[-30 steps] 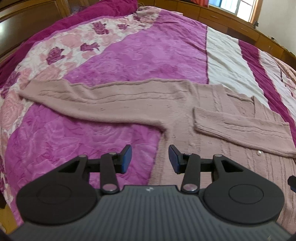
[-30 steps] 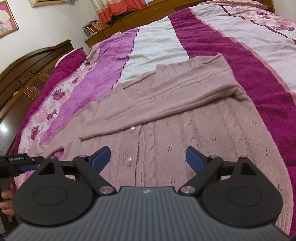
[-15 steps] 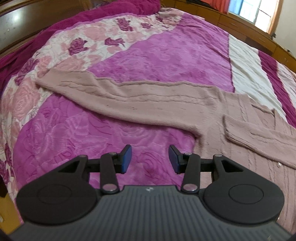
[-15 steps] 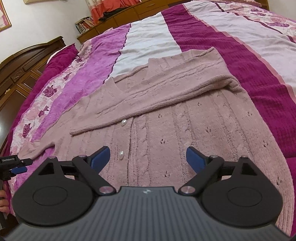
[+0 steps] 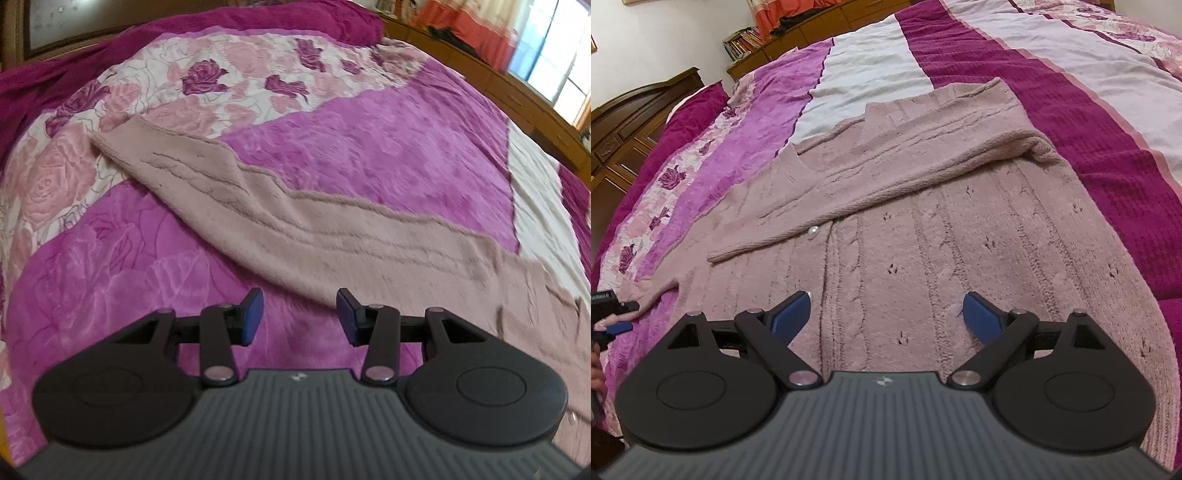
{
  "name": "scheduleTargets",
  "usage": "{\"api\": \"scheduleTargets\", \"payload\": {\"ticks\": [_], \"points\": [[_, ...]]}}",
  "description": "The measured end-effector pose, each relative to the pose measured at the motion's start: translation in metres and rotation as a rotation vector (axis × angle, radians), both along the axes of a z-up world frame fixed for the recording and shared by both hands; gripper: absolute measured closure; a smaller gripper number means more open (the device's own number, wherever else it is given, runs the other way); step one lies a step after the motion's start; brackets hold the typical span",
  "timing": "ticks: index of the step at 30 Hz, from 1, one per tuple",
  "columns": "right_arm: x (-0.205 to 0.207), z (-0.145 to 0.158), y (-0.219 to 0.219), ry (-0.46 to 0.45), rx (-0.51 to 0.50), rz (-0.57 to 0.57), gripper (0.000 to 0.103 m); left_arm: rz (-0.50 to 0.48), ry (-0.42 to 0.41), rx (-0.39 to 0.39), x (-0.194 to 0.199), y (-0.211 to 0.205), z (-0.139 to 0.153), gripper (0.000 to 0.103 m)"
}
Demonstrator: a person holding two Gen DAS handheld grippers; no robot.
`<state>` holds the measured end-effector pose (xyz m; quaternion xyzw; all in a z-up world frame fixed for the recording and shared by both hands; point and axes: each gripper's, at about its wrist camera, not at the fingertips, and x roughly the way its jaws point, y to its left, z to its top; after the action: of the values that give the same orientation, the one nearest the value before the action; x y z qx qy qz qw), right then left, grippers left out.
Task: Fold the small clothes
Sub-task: 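Move the open left gripper to the cuff of the unfolded sleeve, then close the left gripper on the sleeve cuff and lift it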
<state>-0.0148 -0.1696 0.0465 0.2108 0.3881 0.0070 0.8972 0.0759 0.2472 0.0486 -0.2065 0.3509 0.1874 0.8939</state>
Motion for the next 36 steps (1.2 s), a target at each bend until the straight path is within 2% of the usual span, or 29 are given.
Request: {"api": "scheduleTargets", "payload": {"ticks": [8, 17, 29, 36], "points": [[0.003, -0.003, -0.001, 0.014, -0.009, -0.011, 0.009, 0.056, 0.03, -0.026, 0.026, 0.014, -0.015, 0.058], [0.007, -0.007, 0.002, 0.019, -0.031, -0.011, 0.007, 0.069, 0.03, -0.005, 0.046, 0.023, -0.02, 0.058], [0.01, -0.007, 0.007, 0.023, -0.05, -0.006, 0.003, 0.07, 0.018, 0.01, 0.061, 0.036, -0.024, 0.055], [0.01, -0.008, 0.007, 0.024, -0.053, -0.009, 0.003, 0.111, -0.022, -0.016, 0.066, 0.048, -0.027, 0.055]]}}
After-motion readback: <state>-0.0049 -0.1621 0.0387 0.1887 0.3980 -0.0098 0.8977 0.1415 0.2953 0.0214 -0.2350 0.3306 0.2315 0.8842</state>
